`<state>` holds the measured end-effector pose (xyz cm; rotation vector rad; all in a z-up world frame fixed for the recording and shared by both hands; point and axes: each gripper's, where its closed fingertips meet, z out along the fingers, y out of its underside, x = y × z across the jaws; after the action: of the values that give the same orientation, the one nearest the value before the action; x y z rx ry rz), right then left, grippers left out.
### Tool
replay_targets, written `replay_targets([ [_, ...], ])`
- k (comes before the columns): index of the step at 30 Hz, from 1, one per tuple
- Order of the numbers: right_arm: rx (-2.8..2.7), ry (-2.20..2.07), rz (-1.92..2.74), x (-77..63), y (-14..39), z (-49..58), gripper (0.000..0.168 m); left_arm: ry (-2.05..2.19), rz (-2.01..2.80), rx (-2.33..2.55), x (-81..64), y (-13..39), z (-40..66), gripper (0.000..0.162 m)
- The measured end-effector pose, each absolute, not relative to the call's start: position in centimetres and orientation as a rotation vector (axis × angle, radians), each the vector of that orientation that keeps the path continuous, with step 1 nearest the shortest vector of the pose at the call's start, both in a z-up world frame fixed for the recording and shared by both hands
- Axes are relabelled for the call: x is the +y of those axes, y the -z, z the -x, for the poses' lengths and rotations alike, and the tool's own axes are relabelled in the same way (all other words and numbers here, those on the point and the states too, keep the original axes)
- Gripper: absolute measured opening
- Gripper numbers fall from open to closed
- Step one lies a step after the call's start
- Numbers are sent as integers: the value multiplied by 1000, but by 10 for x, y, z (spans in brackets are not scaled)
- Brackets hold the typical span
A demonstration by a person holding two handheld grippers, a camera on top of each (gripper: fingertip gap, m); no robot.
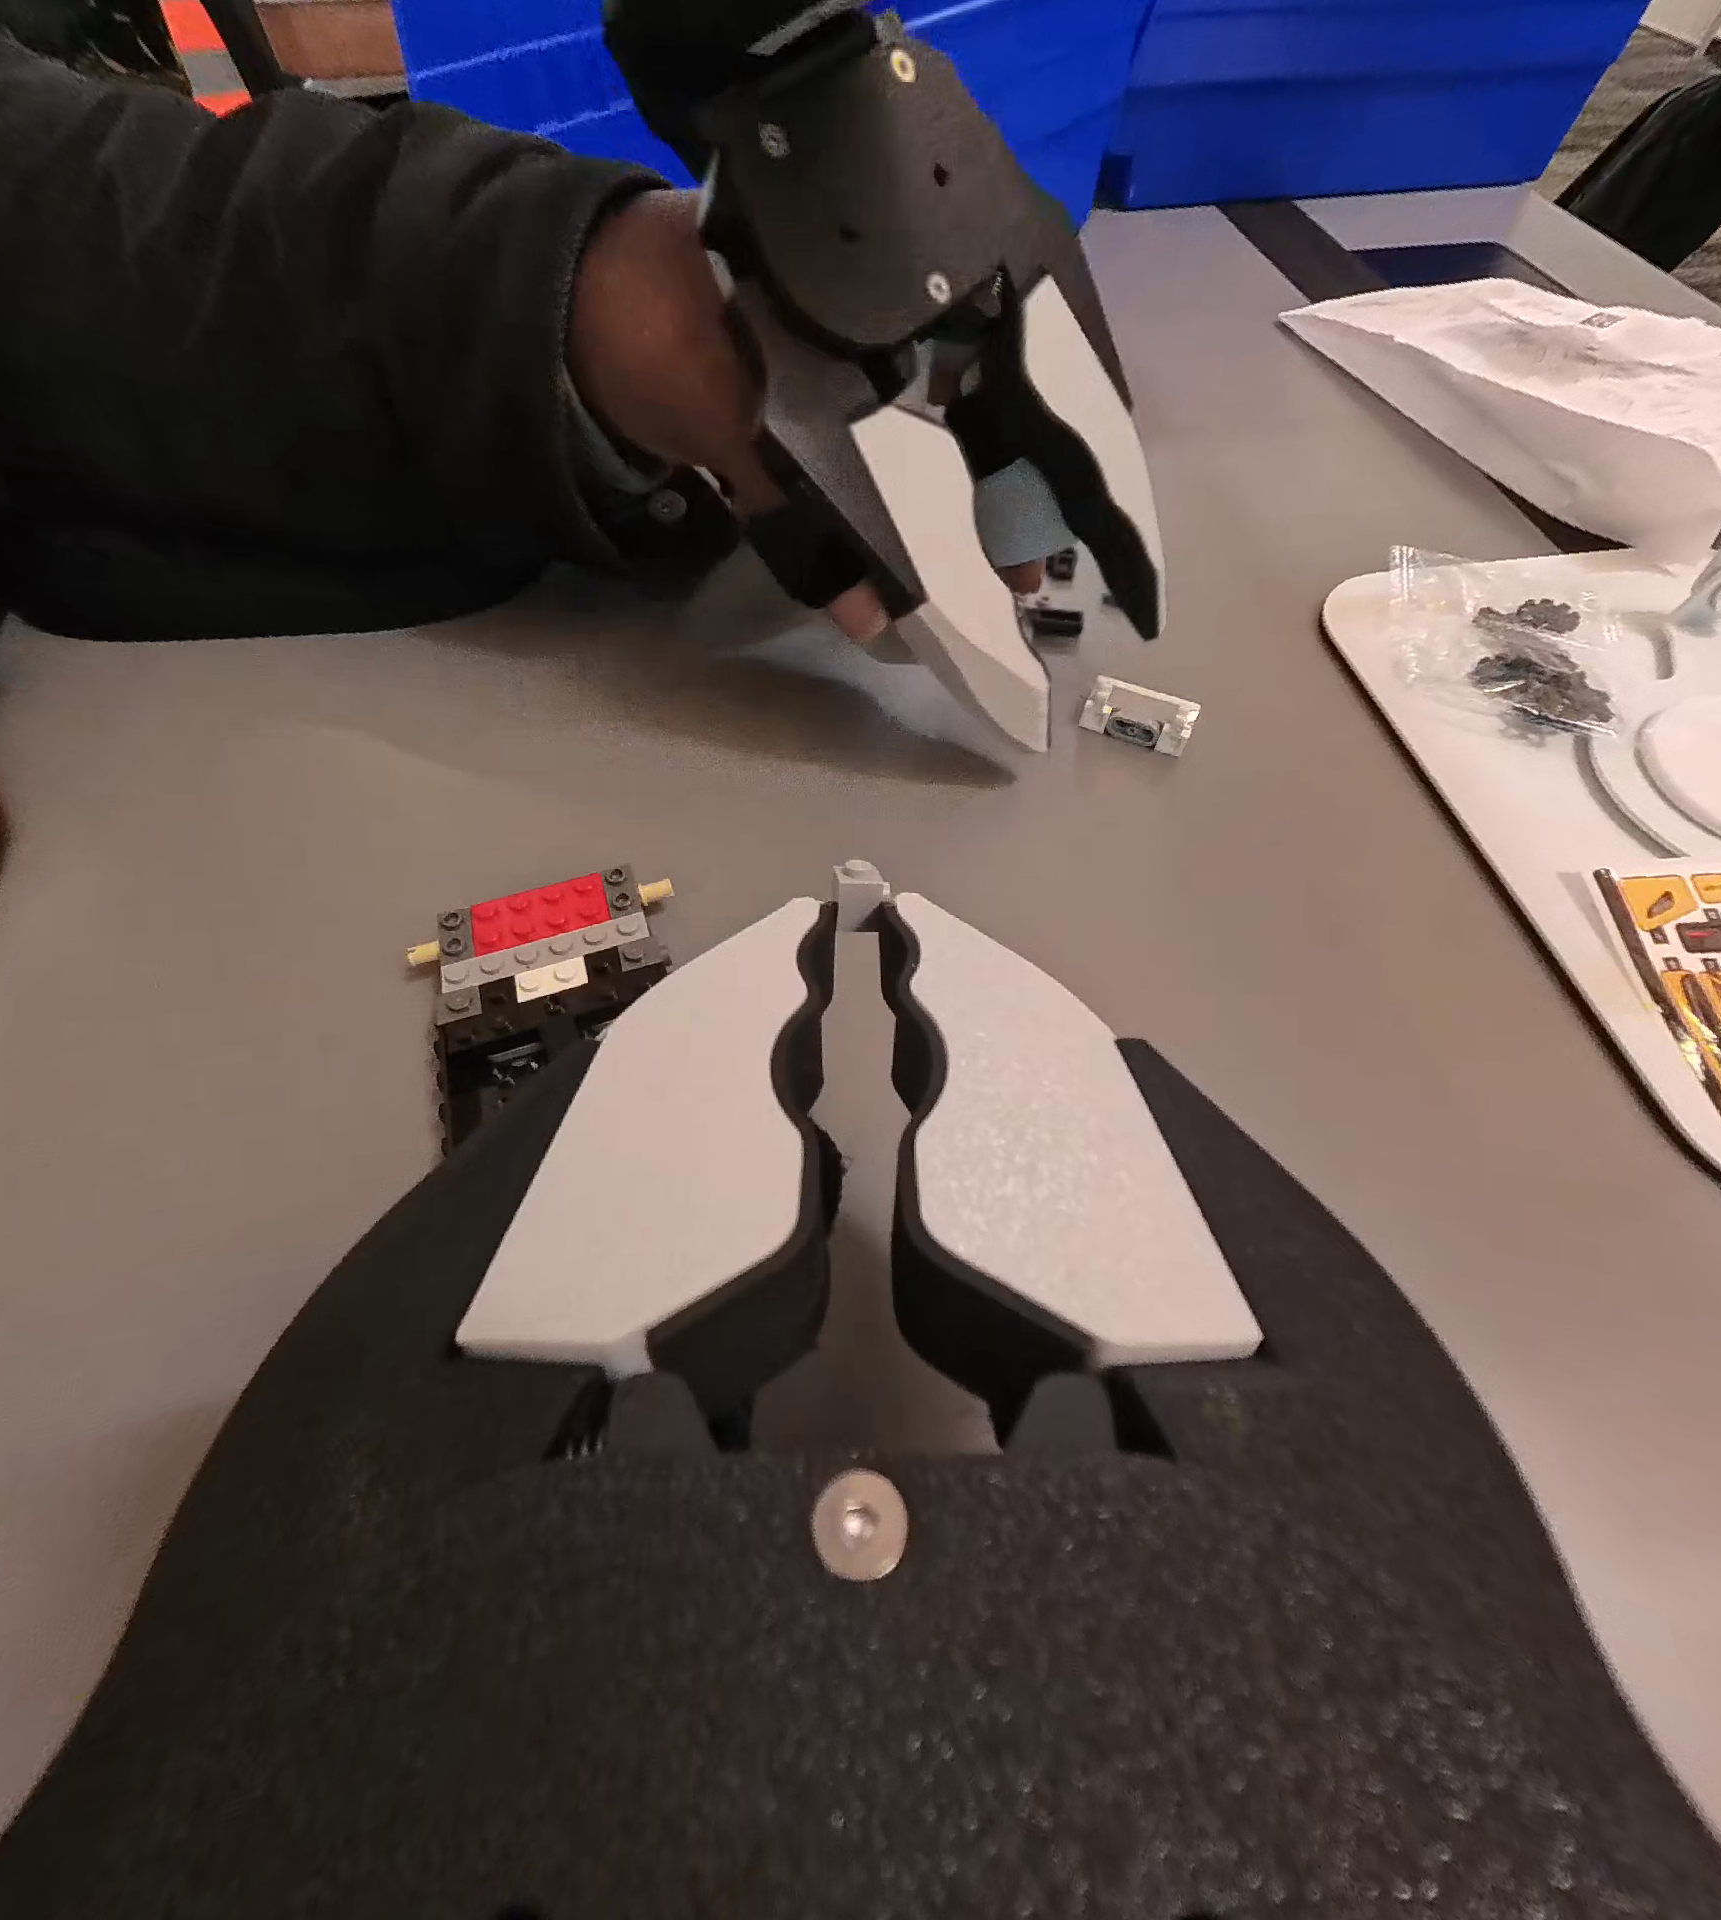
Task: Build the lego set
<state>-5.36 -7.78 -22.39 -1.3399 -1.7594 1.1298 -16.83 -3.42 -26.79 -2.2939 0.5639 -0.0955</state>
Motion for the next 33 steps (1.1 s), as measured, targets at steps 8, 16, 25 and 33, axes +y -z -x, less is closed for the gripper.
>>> replay_targets([
  [8, -1732, -1171, 1324, -79, 215, 52, 7, -17, 2379, 653, -18, 279, 171, 17],
  [16, -1660, -1229, 1306, -74, 202, 50, 7, 359, 2111, 739, -42, 238, 110, 16],
  [25, -1673, -1285, 1326, -80, 201, 50, 7, 701, 2043, 667, -71, 216, 61, 16],
  [33, -1735, -1264, 1410, -81, 210, 47, 7, 883, 2075, 581, -76, 221, 51, 16],
])
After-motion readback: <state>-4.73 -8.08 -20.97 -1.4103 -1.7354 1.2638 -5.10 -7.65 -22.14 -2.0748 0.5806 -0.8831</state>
